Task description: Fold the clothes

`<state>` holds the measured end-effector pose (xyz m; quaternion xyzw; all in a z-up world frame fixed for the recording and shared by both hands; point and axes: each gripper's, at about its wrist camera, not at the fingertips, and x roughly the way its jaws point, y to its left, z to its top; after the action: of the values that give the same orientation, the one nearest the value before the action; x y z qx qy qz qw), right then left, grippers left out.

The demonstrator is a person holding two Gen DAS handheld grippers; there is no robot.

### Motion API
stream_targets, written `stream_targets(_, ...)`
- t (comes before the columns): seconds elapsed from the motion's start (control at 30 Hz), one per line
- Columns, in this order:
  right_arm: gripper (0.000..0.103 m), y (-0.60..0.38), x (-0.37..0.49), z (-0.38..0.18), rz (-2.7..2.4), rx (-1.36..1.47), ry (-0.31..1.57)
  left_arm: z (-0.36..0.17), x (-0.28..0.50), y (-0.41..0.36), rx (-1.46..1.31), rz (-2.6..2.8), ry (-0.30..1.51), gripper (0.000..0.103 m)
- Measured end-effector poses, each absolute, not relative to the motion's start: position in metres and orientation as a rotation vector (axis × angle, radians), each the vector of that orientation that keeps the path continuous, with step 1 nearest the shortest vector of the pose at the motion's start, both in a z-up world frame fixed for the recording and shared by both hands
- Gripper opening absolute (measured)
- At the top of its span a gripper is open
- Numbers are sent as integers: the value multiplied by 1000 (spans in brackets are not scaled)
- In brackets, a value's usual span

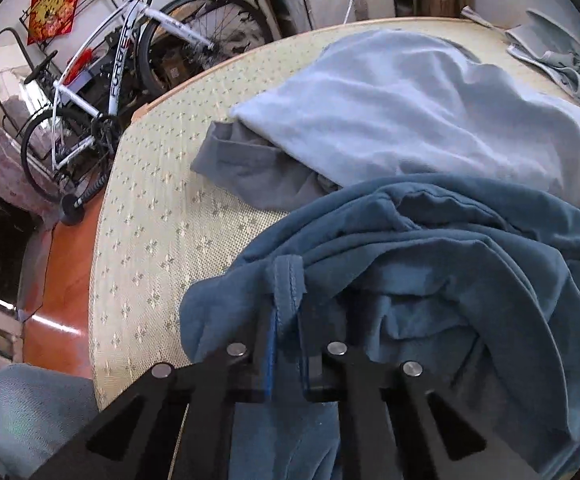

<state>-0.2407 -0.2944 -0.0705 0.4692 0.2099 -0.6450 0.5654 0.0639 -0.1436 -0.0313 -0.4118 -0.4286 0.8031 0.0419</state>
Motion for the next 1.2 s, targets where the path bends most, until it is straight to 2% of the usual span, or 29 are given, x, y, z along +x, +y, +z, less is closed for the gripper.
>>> stream_targets(0.2,4,-252,-255,-38,-1658,1067,308,-21,73,-147,-1235,2511,-1293,3)
stream_targets(0.57,3,-89,-275,111,-1985,816,-139,32,72,-173,-1083,2807,-1154,3)
stream_targets(0.7,3,-28,-261,178,-2084,670,-252,74,64,-208,-950,2917,-1155,3)
stream_targets(0.93,3,75,-204,284,-2219,392,-388,171,59,-243,-668,3066,-1009,3)
stream_targets(1.2,3,180,-103,371,-2308,134,-432,300,63,-248,-314,3103,-906,3)
